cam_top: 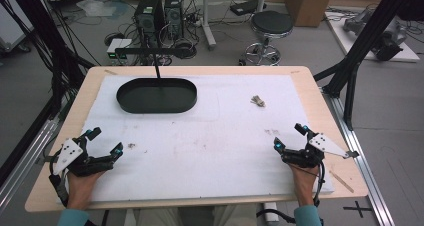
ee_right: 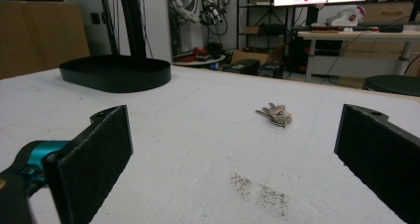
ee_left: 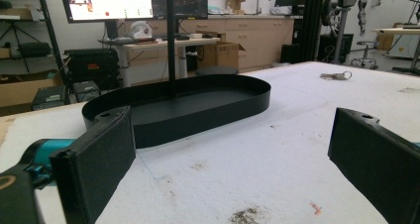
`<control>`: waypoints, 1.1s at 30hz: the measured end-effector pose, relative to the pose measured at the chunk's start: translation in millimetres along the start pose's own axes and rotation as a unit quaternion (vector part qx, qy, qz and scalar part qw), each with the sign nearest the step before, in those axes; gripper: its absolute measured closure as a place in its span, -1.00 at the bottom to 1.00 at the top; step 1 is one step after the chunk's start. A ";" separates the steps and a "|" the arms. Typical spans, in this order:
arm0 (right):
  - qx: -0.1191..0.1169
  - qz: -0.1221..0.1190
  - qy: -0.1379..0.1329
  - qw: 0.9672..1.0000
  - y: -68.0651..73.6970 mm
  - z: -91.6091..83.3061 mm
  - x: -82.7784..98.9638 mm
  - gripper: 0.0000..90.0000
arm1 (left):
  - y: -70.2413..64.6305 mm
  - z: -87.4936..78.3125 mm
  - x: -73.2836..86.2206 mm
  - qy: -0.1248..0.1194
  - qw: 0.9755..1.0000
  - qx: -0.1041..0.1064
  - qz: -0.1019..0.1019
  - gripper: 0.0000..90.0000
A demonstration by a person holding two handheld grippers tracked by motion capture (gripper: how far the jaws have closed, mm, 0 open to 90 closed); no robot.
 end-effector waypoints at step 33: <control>0.001 -0.009 0.001 1.000 1.5 0.0 0.0 -0.99 | -0.6 -0.4 -0.3 -0.003 1.000 -0.001 0.002 -0.89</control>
Point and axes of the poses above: each handheld gripper's, and its own axes: z roughly forward along the jaws, x roughly out of its underside, y roughly to its left, the point moved 10 cm from there along z, roughly forward along the jaws, and after that the axes turned 8 degrees about -z, right-handed, at the moved point
